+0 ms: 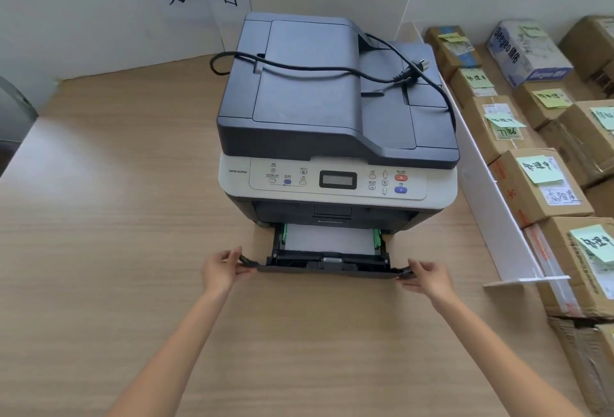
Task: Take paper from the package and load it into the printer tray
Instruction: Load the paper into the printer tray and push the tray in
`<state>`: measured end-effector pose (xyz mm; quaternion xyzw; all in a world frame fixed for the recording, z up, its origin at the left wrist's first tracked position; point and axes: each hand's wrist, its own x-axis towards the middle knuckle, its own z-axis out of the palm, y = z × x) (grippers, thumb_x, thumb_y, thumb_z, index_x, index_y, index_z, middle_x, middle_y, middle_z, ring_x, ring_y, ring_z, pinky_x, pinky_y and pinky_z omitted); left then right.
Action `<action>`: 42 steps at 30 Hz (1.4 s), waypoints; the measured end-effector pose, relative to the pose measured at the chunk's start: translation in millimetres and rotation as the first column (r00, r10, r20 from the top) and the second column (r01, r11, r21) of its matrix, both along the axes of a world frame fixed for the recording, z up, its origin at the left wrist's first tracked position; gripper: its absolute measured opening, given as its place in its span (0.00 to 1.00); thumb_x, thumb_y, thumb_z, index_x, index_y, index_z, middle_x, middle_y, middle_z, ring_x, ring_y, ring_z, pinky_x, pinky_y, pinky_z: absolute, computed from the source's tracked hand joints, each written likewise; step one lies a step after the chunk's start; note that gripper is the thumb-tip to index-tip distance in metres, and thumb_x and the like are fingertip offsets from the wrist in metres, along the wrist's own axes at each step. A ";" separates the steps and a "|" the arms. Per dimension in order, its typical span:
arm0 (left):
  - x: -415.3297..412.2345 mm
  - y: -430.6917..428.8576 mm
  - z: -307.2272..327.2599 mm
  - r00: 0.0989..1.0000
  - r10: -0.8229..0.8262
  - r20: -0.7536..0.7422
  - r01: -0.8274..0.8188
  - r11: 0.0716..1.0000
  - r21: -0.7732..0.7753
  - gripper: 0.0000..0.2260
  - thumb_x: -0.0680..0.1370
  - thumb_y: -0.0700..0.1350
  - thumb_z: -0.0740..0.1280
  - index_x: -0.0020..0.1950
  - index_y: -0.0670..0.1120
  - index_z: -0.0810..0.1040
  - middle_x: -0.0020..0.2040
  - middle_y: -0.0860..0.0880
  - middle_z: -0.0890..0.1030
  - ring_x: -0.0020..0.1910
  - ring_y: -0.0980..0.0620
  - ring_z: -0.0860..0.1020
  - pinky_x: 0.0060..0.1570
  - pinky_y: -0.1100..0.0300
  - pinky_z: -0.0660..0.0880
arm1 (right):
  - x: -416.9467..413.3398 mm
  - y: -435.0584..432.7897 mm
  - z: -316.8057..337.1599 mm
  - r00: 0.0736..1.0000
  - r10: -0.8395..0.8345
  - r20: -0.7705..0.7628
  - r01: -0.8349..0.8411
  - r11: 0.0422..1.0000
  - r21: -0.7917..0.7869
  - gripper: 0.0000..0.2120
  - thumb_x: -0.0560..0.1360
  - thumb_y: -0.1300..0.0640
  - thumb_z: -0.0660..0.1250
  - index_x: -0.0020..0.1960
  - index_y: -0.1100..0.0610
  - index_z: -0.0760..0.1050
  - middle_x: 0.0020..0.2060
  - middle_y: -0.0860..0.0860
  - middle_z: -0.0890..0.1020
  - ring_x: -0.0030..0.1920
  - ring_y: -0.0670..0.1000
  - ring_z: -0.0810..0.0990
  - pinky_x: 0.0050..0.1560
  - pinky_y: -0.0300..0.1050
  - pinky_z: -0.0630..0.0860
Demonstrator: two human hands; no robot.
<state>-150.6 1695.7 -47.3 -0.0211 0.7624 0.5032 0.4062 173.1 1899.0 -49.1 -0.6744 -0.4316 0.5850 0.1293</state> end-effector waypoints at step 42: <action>-43.3 63.4 5.6 0.770 -0.413 -0.486 0.379 0.909 -0.173 0.13 0.62 0.34 0.78 0.44 0.40 0.80 0.42 0.50 0.81 0.47 0.54 0.78 0.48 0.66 0.69 | -33.9 49.8 -0.2 0.921 0.288 0.261 -0.381 0.802 0.460 0.15 0.65 0.61 0.76 0.46 0.63 0.74 0.42 0.52 0.80 0.45 0.54 0.77 0.44 0.44 0.67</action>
